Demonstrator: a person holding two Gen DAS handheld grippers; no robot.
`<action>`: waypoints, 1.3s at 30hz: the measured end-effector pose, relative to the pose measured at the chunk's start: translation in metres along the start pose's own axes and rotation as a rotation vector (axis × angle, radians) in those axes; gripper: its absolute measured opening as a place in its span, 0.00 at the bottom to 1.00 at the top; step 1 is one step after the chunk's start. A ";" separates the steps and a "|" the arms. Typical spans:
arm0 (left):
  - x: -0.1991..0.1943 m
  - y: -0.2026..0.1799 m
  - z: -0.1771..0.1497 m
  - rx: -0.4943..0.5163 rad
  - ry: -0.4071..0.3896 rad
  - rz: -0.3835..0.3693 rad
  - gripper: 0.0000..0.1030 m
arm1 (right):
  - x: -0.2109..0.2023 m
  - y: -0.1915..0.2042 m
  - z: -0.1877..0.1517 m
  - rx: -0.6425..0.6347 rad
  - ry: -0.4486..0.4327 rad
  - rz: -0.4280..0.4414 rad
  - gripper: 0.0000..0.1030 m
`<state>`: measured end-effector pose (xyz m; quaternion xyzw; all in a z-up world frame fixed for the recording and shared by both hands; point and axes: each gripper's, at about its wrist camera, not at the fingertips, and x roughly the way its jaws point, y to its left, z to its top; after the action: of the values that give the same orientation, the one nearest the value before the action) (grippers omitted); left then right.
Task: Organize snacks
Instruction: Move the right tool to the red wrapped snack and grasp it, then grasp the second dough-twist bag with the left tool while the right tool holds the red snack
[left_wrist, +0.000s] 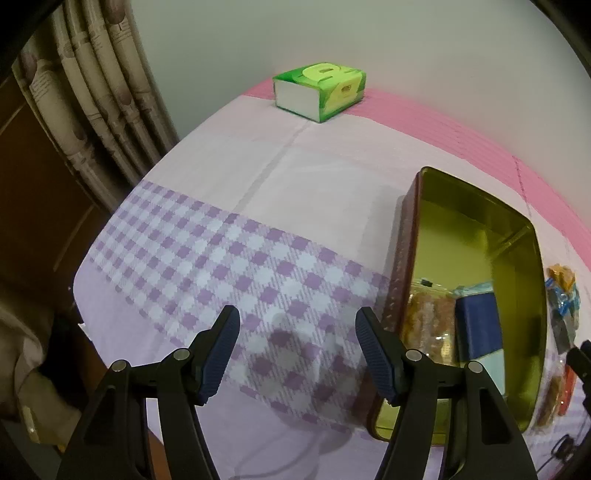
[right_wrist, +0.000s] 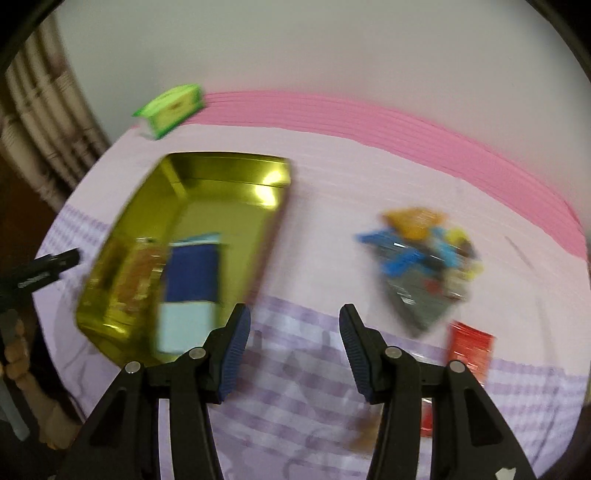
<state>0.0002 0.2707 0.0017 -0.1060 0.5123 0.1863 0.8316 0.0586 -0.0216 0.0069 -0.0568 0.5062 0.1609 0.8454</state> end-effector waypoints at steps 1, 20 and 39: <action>0.000 -0.001 0.000 0.002 0.000 -0.003 0.64 | 0.000 -0.014 -0.002 0.019 0.006 -0.022 0.47; -0.026 -0.040 -0.003 0.108 -0.053 -0.021 0.64 | 0.036 -0.128 -0.037 0.263 0.106 -0.097 0.48; -0.056 -0.147 -0.028 0.317 -0.007 -0.188 0.65 | 0.048 -0.117 -0.044 0.213 0.063 -0.133 0.48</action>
<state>0.0167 0.1153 0.0373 -0.0204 0.5201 0.0251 0.8535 0.0808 -0.1326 -0.0641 -0.0051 0.5418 0.0479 0.8391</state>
